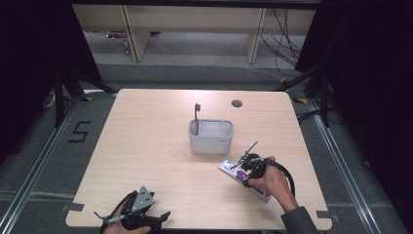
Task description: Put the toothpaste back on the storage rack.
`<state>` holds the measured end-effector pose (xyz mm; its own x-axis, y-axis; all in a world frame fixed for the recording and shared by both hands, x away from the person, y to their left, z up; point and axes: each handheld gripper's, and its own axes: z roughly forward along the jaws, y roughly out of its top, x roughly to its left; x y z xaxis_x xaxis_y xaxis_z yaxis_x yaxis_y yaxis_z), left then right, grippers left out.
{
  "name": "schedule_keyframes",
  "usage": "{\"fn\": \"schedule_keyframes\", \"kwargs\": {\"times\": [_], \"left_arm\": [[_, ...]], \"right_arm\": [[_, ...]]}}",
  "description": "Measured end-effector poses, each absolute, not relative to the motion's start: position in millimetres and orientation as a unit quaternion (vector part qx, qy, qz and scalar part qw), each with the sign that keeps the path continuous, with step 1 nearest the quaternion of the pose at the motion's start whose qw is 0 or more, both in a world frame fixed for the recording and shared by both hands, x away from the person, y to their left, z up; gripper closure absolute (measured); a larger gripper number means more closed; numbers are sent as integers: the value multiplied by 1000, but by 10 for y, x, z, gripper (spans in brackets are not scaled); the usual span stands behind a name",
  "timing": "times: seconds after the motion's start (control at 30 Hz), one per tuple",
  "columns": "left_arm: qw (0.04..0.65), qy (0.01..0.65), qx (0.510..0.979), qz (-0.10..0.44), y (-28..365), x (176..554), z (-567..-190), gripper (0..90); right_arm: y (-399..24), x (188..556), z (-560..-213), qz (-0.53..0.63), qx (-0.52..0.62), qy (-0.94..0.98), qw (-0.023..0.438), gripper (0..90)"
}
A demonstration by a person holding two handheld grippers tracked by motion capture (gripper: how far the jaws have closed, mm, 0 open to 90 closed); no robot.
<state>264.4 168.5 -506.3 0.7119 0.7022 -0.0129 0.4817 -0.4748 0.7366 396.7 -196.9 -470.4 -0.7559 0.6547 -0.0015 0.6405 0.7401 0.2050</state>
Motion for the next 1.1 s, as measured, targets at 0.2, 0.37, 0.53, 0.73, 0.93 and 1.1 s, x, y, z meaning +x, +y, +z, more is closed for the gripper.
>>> {"fn": "schedule_keyframes", "kwargs": {"times": [0.2, 0.37, 0.53, 0.73, 0.93, 1.1], "left_arm": [[374, 349, 846, 148, 1686, 2645, -5062, 162], [375, 349, 846, 148, 1688, 2644, -5067, 163], [370, 346, 849, 149, 1703, 2654, -5063, 162], [375, 348, 847, 146, 1699, 2648, -5062, 162], [370, 339, 853, 143, 1695, 2647, -5060, 162], [374, 343, 849, 146, 1694, 2647, -5064, 163]], "right_arm": [[-1958, 4020, -4711, 73, 327, 941, 38, 618], [-1945, 4042, -4713, 66, 319, 945, 36, 621], [-1934, 4059, -4713, 54, 314, 947, 35, 625], [-1906, 4067, -4720, 45, 318, 946, 28, 627], [-1909, 4092, -4740, 39, 314, 948, 24, 628], [-1868, 4097, -4748, 28, 323, 946, 17, 633]]}}
